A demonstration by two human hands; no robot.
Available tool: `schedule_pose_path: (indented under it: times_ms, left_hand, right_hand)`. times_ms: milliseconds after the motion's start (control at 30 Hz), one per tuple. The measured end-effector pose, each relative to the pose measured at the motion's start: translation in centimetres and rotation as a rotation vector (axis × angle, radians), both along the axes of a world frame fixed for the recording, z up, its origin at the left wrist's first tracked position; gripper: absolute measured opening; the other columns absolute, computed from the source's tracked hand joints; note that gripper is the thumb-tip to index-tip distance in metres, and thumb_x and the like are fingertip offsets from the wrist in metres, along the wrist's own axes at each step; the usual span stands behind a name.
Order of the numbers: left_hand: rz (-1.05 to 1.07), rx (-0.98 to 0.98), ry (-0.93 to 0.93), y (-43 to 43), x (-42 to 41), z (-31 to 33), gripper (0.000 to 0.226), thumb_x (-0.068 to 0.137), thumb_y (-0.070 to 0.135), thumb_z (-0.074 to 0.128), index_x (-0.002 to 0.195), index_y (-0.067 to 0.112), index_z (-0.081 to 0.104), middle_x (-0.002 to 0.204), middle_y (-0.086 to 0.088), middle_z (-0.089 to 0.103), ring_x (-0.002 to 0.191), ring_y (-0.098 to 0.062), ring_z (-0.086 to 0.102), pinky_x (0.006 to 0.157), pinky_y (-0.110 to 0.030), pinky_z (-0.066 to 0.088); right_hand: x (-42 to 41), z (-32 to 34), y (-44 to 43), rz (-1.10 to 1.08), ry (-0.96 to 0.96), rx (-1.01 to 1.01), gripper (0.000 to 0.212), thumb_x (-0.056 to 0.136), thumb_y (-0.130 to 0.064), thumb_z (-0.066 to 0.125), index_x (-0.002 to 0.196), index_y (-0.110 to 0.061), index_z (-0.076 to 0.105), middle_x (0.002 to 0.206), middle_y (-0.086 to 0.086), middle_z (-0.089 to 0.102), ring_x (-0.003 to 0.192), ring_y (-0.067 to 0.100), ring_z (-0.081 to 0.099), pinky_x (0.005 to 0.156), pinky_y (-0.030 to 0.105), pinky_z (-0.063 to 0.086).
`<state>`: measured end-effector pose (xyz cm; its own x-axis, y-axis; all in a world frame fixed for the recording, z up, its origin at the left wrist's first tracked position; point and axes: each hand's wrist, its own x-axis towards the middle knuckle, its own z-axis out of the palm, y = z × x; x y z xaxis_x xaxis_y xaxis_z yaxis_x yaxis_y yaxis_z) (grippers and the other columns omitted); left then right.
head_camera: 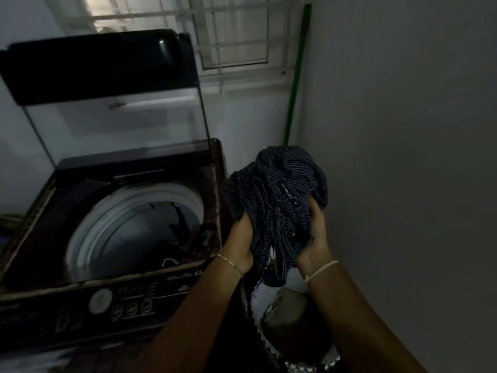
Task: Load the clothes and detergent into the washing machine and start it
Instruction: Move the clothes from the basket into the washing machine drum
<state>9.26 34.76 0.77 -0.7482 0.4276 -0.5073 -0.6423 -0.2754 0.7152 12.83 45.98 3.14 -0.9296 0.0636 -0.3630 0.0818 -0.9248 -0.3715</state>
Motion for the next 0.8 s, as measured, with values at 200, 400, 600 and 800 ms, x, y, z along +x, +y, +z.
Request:
schedule_pose_path:
  times_ms: [200,400,600,800]
  left_hand:
    - [0.18,-0.042,0.078,-6.6,-2.5,0.5,0.045,0.092,0.046,0.054,0.119,0.01,0.064,0.112,-0.011,0.069,0.102,-0.027,0.065,0.079,-0.033,0.053]
    - [0.194,-0.087,0.19,-15.2,-6.2,1.8,0.024,0.096,0.025,0.053,0.108,0.008,0.065,0.095,-0.008,0.072,0.084,-0.022,0.069,0.063,-0.027,0.055]
    - [0.162,-0.19,0.211,-24.6,-11.8,2.3,0.038,0.101,0.008,0.034,0.137,-0.005,0.04,0.128,-0.014,0.052,0.076,-0.009,0.054,0.071,-0.024,0.048]
    - [0.153,-0.178,0.299,-32.1,-15.5,-0.7,0.031,0.095,0.003,0.047,0.123,0.01,0.06,0.101,-0.002,0.071,0.089,-0.016,0.067,0.075,-0.026,0.054]
  right_hand:
    - [-3.0,0.8,-6.2,0.131,-0.016,0.011,0.047,0.09,-0.045,0.051,0.094,-0.005,0.076,0.103,0.015,0.071,0.085,0.029,0.071,0.085,0.043,0.056]
    - [-7.4,0.4,-13.8,0.139,-0.038,0.033,0.041,0.08,-0.041,0.056,0.092,-0.008,0.077,0.104,0.014,0.071,0.096,0.03,0.064,0.095,0.041,0.051]
    - [-12.3,-0.2,-22.1,0.185,-0.043,0.067,0.046,0.082,-0.043,0.053,0.101,-0.008,0.075,0.111,0.015,0.07,0.102,0.033,0.063,0.098,0.043,0.047]
    - [-17.5,-4.2,-27.4,0.149,-0.167,0.144,0.038,0.089,-0.036,0.046,0.096,-0.008,0.072,0.098,0.014,0.071,0.088,0.031,0.066,0.086,0.039,0.051]
